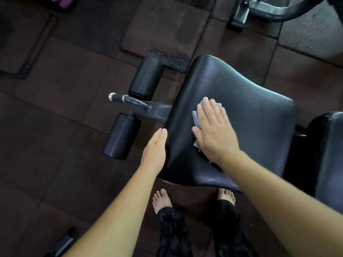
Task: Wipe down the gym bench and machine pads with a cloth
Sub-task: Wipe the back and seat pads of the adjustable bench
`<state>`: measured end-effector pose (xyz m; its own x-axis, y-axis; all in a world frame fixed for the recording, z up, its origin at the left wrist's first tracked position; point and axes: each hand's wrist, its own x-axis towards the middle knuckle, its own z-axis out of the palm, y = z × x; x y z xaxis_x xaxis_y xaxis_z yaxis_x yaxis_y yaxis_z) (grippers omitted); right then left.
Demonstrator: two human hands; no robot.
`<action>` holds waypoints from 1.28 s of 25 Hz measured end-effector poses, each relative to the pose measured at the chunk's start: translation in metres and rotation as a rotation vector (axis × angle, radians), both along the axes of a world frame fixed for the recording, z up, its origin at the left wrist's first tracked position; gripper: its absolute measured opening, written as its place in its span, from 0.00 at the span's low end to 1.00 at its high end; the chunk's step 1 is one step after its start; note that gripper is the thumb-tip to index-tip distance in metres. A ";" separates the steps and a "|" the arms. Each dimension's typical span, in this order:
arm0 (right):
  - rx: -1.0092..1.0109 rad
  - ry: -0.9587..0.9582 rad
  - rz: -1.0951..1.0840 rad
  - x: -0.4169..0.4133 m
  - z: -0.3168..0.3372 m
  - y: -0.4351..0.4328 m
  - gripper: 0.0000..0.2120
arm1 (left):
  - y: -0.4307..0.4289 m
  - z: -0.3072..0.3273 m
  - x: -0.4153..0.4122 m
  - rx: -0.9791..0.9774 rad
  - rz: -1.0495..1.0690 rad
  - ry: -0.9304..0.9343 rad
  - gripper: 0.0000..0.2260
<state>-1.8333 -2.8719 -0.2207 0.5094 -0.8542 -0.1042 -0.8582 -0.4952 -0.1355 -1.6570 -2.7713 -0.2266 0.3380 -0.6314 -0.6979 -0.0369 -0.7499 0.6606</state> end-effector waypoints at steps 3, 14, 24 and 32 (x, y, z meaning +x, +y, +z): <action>0.029 -0.029 0.170 0.015 -0.004 0.076 0.34 | -0.010 0.005 -0.013 -0.075 -0.083 -0.172 0.25; 0.074 -0.037 -0.147 -0.030 -0.009 0.058 0.40 | -0.017 0.009 -0.045 -0.222 -0.391 -0.602 0.28; -0.001 -0.020 -0.422 -0.131 -0.010 0.029 0.37 | -0.022 0.013 -0.048 -0.186 -0.426 -0.624 0.30; -0.002 -0.012 -0.235 -0.190 -0.019 0.035 0.35 | -0.040 0.014 -0.050 -0.164 -0.404 -0.623 0.30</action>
